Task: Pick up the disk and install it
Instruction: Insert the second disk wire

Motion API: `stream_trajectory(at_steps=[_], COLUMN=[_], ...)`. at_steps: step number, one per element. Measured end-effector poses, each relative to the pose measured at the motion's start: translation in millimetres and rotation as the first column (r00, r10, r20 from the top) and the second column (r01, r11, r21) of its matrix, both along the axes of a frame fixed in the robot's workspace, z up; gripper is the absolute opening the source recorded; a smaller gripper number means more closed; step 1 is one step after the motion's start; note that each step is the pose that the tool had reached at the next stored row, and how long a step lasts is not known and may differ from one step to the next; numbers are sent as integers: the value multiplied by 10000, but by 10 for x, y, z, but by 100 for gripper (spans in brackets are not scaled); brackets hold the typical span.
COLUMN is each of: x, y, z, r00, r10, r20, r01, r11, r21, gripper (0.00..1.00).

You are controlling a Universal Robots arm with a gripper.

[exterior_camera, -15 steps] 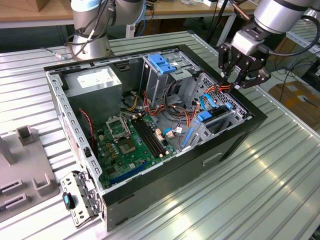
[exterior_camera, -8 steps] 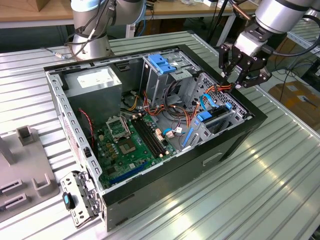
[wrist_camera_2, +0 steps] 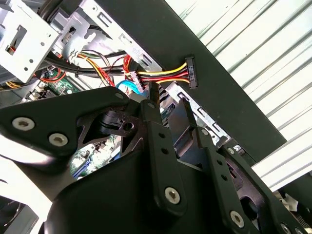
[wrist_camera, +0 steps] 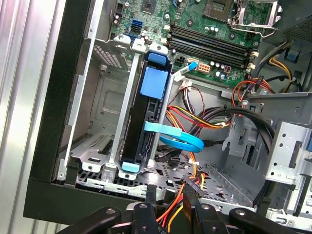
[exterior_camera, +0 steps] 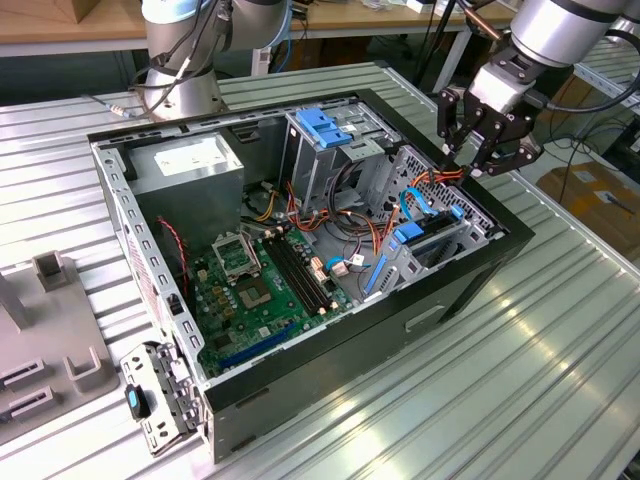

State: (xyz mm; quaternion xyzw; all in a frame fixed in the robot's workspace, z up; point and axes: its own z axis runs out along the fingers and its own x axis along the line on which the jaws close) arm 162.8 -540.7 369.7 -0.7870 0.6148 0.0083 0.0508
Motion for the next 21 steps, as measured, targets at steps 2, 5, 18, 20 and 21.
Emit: stream_trajectory(at_steps=[2,5,18,20,21], x=[0,0,0,0,0], y=[0,0,0,1,1], z=[0,0,5,9,25], r00=[10000,10000,9996,9996,9996], r10=[0,21,269,271,274], r20=[0,0,0,0,0], r01=[0,-21,-269,-271,-274], r11=[10000,10000,9996,9996,9996], r21=[-1,0,1,2,-1], gripper=[36,36,36,36,36])
